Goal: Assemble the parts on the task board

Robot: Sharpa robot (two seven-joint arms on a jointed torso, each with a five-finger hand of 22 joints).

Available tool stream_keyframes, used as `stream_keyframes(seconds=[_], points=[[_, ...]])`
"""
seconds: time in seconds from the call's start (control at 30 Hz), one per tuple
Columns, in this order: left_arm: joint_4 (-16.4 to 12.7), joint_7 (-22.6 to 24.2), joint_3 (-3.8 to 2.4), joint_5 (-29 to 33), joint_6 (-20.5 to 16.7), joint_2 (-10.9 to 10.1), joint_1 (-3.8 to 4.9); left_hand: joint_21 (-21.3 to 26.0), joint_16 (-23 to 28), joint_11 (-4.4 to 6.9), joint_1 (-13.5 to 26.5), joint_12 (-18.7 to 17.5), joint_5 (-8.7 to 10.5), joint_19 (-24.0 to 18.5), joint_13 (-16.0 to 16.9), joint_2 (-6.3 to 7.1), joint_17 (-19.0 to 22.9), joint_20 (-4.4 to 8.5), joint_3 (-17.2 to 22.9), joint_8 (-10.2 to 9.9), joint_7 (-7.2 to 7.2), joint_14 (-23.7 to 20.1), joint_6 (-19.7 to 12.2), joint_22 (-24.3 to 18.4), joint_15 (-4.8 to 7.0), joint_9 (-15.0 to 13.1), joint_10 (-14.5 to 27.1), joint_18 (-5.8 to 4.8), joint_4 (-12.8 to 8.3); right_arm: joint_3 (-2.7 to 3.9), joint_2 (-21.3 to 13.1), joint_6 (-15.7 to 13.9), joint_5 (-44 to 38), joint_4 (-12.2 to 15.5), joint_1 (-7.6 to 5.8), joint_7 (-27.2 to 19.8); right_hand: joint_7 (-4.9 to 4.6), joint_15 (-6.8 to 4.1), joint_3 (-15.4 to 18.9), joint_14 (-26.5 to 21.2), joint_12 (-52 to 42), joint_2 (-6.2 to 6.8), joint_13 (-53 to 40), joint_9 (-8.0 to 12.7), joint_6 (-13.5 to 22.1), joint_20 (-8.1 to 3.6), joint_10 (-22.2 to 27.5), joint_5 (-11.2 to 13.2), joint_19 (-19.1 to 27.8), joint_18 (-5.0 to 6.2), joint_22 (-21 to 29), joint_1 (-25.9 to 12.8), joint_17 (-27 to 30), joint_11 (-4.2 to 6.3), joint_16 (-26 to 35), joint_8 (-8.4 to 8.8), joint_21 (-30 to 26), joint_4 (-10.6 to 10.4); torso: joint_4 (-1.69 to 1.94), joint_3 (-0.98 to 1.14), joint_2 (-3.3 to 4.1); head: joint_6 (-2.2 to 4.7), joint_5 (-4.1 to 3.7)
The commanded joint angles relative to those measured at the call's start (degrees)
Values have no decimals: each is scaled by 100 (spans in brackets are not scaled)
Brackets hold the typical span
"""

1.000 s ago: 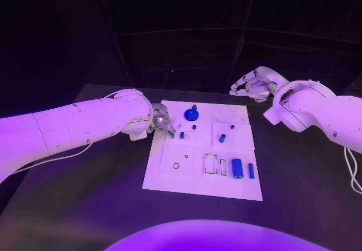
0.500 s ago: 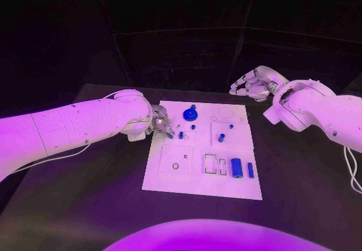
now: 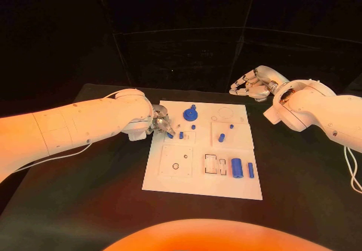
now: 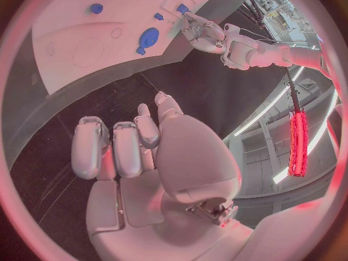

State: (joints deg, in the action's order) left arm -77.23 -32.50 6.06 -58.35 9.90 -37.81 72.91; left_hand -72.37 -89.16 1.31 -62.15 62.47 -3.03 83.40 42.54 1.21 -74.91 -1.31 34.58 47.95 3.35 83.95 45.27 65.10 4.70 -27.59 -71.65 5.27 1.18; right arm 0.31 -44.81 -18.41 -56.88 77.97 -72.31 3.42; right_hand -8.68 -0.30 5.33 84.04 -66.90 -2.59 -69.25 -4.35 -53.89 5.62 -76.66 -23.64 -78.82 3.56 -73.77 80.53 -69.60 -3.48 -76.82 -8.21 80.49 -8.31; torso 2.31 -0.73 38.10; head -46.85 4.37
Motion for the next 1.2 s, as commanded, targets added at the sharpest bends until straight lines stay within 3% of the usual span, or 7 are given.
stream_keyframes(seconds=[0.03, 0.3, 0.63, 1.0, 1.2], points=[[29, -151, 16, -50, 159, 12, -15, -9, 5, 47, 96, 35, -14, 12, -10, 65, -1333, 38, 344, 44, -93, 566, 29, 2, 57, -10, -12, -28, -339, 4, 0, -10, -14, 13, -12, -35, -3, -55, -29, 196, 14, 0, 1, 8, 39, -11, 43, -16, 18, 37, 2, 38, 3, -1, 38, -33, -18, 3, 0, 0, 3, -6, -2], [49, -183, 16, -50, 216, 33, -15, -53, -6, 88, 310, 93, -12, 35, 32, 248, -1352, 65, -2, 115, -145, 570, 136, 76, 91, 18, -40, -41, -201, 4, -1, -7, -14, 15, -12, -32, 0, -57, -40, 195, 24, 26, 12, 9, 39, -13, 51, -41, 21, 39, 10, 71, 14, 2, 48, -36, -25, 19, -3, -4, 2, -19, -7], [59, -180, 16, -50, 229, 36, -15, -77, -21, 111, 538, 107, -8, 49, -1, 359, -1382, 91, -474, 161, -170, 577, 248, 125, 114, 75, -55, -51, 23, 4, -3, 40, -21, 16, -12, -17, -1, -57, -41, 202, 11, 28, 0, 9, 39, -13, 43, -41, 9, 35, -8, 73, -21, 2, 25, -36, -15, 20, 3, -5, 0, -39, -15], [118, -176, 15, -50, 161, 69, -14, -79, -16, 104, 714, 113, -9, 52, -45, 328, -1371, 94, -1142, 186, -162, 574, 271, 149, 113, 139, -41, -53, 369, 4, -43, -39, -90, 30, -12, 50, -4, -56, -32, 201, 14, 35, 5, 8, 36, -13, 43, -42, 16, 37, 4, 45, -13, -2, 31, -39, -23, -2, -11, -4, -2, -34, -13], [160, -168, 15, -49, 78, 93, -14, -58, -7, 100, 738, 110, -9, 45, -72, 301, -1353, 94, -1397, 199, -158, 570, 259, 131, 113, 164, -20, -48, 518, 4, -45, -93, -124, 63, -12, 70, -4, -55, -30, 200, 16, 36, 8, 8, 34, -12, 43, -48, 22, 39, 12, 31, -6, -2, 36, -41, -28, -14, 5, 2, -5, -30, -33]])
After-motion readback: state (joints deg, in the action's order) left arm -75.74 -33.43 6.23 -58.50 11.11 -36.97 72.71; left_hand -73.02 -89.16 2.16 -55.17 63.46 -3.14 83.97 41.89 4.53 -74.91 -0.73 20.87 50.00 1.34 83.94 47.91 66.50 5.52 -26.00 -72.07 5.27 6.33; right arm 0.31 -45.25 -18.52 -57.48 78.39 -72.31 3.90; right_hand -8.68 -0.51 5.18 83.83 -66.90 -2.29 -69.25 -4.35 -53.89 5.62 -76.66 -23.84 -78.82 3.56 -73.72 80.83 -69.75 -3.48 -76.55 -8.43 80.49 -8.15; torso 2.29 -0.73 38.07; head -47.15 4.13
